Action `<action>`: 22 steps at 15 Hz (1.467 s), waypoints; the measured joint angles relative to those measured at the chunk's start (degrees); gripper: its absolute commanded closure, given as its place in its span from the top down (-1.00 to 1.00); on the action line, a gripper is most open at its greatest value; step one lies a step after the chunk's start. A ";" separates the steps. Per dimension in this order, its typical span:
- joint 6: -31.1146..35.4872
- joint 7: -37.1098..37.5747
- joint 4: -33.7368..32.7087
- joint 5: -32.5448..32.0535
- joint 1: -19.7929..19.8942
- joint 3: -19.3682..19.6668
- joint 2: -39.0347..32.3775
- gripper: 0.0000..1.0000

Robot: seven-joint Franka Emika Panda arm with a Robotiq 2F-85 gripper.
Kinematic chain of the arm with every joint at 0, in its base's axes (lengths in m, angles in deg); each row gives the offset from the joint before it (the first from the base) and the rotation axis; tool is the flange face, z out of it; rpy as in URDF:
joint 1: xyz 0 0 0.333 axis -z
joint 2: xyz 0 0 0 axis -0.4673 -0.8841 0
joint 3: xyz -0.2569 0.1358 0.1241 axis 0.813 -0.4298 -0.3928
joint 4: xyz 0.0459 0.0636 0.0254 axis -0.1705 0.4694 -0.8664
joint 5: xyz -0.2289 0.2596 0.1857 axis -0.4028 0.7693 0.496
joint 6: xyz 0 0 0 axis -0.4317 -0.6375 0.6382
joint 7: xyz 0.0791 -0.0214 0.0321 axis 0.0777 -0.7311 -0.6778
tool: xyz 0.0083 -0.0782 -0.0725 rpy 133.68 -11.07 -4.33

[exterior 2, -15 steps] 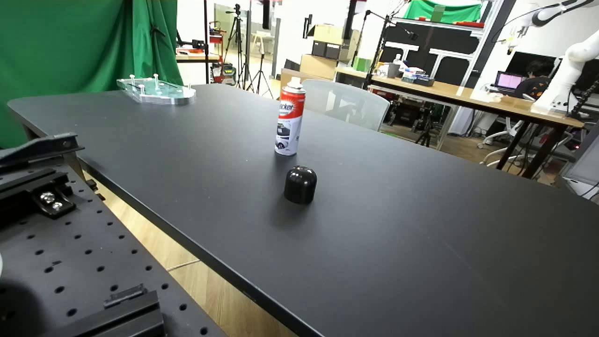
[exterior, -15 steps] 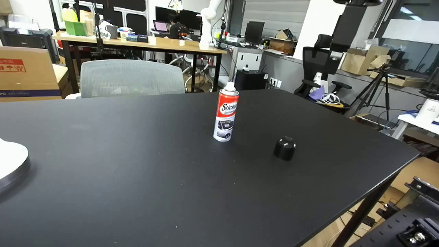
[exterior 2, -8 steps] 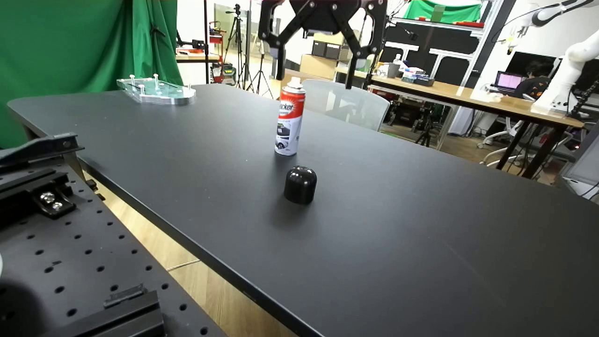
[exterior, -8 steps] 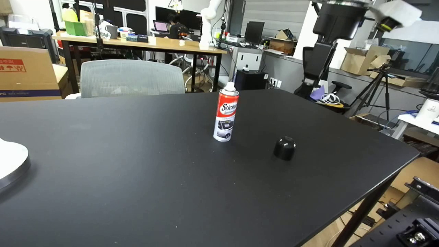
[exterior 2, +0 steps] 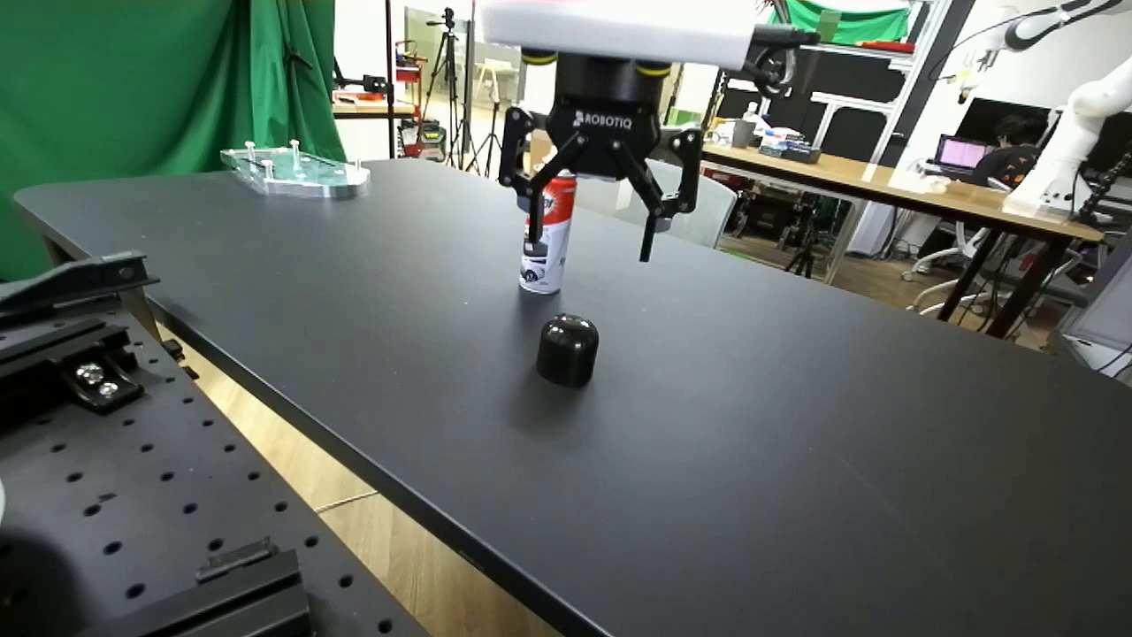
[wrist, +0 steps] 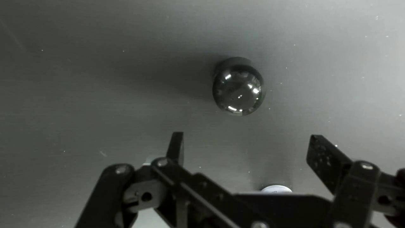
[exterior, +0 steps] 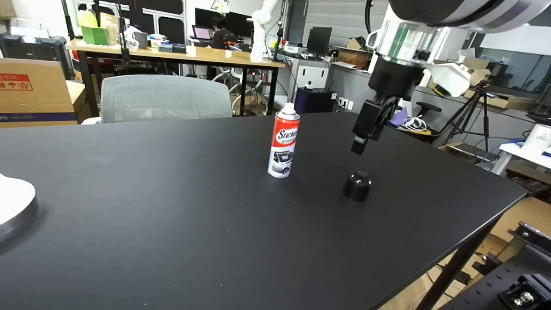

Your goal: Put the black lid on the can

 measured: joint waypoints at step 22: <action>4.34 2.41 -5.72 4.89 14.76 -14.20 -16.10 -0.27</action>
